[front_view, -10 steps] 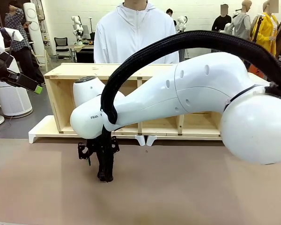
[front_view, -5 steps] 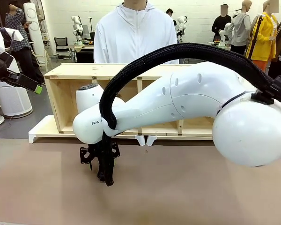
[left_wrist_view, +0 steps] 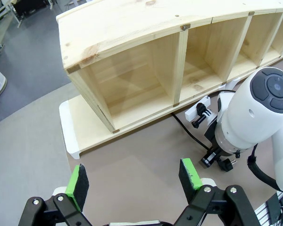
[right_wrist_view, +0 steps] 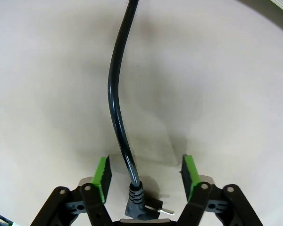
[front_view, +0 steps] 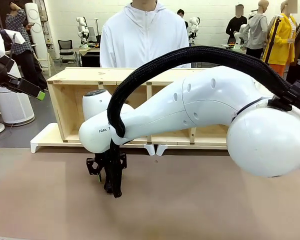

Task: Perform cable management.
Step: When the cord part of the Power Cable appears at the lower middle area of the table and stops, grasp the cord part of the Power Cable.

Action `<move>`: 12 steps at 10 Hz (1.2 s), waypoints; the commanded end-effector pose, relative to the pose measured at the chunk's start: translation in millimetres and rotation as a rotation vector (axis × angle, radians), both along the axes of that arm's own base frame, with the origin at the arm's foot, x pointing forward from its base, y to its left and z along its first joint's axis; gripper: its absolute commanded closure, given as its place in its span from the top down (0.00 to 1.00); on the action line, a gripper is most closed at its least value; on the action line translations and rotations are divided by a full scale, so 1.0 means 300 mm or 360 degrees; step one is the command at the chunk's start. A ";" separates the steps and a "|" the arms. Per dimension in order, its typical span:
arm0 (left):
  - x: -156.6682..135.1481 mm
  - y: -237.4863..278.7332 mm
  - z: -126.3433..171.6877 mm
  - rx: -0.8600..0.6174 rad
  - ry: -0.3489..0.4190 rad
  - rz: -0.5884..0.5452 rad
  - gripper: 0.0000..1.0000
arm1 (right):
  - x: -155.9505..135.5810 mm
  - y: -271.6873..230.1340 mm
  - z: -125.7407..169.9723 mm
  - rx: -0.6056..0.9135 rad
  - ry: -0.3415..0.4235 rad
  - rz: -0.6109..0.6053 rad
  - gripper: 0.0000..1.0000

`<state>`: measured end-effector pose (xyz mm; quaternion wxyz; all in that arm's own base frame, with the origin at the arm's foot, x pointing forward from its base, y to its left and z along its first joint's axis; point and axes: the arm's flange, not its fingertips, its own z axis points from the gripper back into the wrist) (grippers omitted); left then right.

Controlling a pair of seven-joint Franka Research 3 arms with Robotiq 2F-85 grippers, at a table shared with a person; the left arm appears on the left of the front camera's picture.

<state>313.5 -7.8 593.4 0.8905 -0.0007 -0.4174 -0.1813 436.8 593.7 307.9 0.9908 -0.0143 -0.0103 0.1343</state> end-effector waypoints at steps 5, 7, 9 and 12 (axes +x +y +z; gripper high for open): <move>0.007 0.000 0.000 -0.0009 -0.0013 0.0011 1.00 | -0.042 0.005 0.017 -0.0002 0.0055 -0.0071 0.20; 0.007 0.000 0.000 -0.0009 -0.0013 0.0011 1.00 | -0.051 0.005 0.017 -0.0005 0.0067 -0.0072 0.00; 0.007 0.000 0.000 -0.0009 -0.0013 0.0011 1.00 | -0.056 0.005 0.016 -0.0015 0.0073 -0.0074 0.00; 0.007 0.000 0.000 -0.0009 -0.0013 0.0011 1.00 | -0.053 0.005 0.015 0.0016 0.0121 -0.0105 0.00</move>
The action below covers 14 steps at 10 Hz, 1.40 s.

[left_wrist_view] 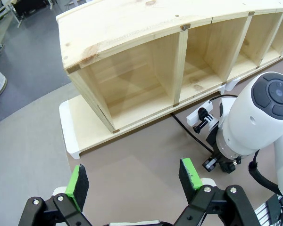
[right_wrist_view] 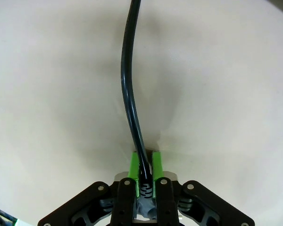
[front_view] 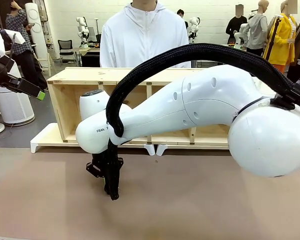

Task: Perform cable management.
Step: When the cord part of the Power Cable appears at the lower middle area of the table and stops, grasp the cord part of the Power Cable, then pull the grasped Power Cable to the location of the Power Strip.

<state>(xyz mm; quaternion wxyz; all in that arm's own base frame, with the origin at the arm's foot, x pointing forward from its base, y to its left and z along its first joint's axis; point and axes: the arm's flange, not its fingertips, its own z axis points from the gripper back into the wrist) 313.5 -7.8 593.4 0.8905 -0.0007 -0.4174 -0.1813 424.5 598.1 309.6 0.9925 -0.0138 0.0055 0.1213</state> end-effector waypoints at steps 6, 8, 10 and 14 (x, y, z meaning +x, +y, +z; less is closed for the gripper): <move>0.007 0.000 0.000 -0.0009 -0.0013 0.0011 1.00 | 0.001 0.000 0.000 -0.0010 -0.0018 0.0012 0.00; 0.007 0.000 0.000 -0.0009 -0.0013 0.0011 1.00 | 0.001 0.000 0.000 -0.0010 -0.0018 0.0012 0.00; 0.007 0.000 0.000 -0.0009 -0.0013 0.0011 1.00 | 0.001 0.000 0.000 -0.0010 -0.0018 0.0012 0.00; 0.007 0.000 0.000 -0.0009 -0.0013 0.0011 1.00 | -0.111 -0.045 0.015 -0.0010 0.0032 0.0038 0.13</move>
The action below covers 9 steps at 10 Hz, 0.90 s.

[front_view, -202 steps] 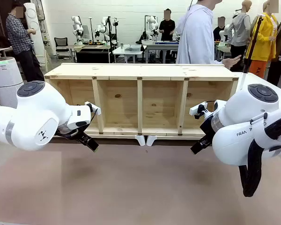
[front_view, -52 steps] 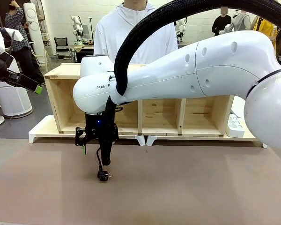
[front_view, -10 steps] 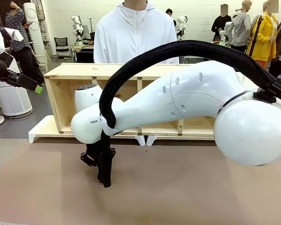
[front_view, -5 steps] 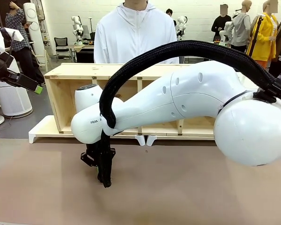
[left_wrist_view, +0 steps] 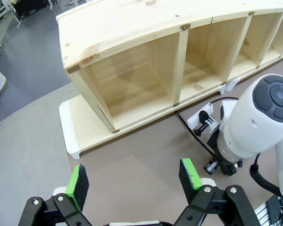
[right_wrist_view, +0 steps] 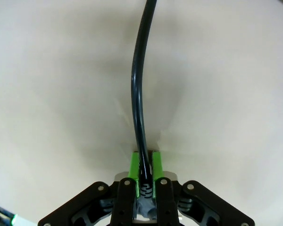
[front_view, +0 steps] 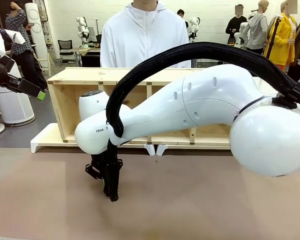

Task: Perform cable management.
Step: Pull the grasped Power Cable to the location of the Power Strip.

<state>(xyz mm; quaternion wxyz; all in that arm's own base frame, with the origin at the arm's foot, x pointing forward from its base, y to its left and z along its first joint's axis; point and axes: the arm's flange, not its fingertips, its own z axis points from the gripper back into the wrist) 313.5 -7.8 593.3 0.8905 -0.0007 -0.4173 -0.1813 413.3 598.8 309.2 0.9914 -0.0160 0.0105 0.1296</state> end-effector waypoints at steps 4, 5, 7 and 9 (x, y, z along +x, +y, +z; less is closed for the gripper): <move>0.007 0.000 0.000 -0.0009 -0.0013 0.0011 1.00 | -0.278 -0.166 0.038 0.0036 -0.0026 0.0037 0.13; 0.007 0.000 0.000 -0.0009 -0.0013 0.0011 1.00 | -0.321 -0.204 0.043 0.0046 -0.0039 0.0021 0.13; 0.007 0.000 0.000 -0.0009 -0.0013 0.0011 1.00 | -0.378 -0.279 0.034 0.0043 -0.0042 -0.0065 0.13; 0.007 0.000 0.000 -0.0009 -0.0013 0.0011 1.00 | -0.446 -0.387 0.009 0.0057 -0.0012 -0.0186 0.13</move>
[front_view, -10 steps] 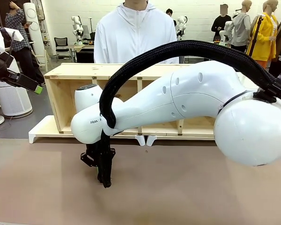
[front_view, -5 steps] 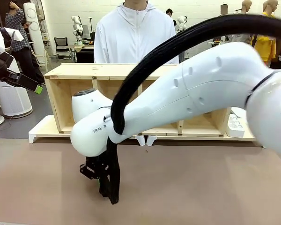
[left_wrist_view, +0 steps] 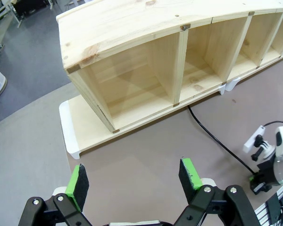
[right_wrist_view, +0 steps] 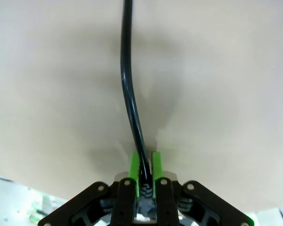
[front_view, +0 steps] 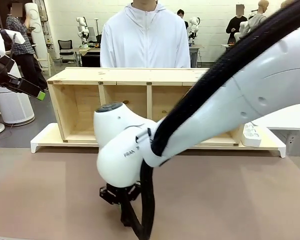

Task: Perform cable management.
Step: Pull the grasped Power Cable to the location of the Power Strip.

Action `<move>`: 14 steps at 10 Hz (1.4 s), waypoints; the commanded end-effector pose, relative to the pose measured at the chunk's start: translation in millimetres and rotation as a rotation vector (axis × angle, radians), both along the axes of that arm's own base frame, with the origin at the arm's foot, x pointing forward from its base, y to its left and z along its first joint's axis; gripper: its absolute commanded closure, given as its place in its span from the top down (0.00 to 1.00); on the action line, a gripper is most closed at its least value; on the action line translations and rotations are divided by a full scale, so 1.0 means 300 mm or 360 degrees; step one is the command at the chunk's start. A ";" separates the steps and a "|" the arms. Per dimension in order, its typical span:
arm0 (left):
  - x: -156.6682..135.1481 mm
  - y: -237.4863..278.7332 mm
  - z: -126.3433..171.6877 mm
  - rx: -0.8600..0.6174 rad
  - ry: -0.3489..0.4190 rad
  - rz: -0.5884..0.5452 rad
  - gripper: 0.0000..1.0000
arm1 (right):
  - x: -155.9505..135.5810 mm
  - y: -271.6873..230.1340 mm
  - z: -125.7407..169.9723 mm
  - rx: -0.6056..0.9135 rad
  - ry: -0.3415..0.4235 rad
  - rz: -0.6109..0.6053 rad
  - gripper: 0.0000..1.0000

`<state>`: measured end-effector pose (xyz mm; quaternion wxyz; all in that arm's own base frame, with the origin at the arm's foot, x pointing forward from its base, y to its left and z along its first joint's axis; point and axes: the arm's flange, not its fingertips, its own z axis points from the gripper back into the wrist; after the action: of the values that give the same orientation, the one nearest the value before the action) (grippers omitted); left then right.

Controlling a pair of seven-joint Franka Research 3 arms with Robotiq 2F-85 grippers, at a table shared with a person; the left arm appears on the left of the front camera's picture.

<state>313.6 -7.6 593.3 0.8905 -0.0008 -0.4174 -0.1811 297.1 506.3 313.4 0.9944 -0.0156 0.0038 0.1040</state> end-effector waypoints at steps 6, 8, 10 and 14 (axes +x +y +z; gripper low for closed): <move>0.007 0.000 0.000 -0.0009 -0.0013 0.0011 1.00 | -0.063 -0.146 -0.018 0.0059 0.0037 -0.0211 0.13; 0.007 0.000 0.000 -0.0009 -0.0013 0.0011 1.00 | -0.063 -0.146 -0.018 0.0059 0.0037 -0.0211 0.13; 0.007 0.000 0.000 -0.0009 -0.0013 0.0011 1.00 | -0.063 -0.146 -0.018 0.0059 0.0037 -0.0211 0.13; 0.007 0.000 0.000 -0.0009 -0.0013 0.0011 1.00 | -0.290 -0.370 0.010 0.0137 0.0092 -0.0268 0.13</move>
<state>313.6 -7.6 593.4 0.8905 -0.0008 -0.4174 -0.1811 238.2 432.3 308.4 0.9993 0.0101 0.0259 0.0232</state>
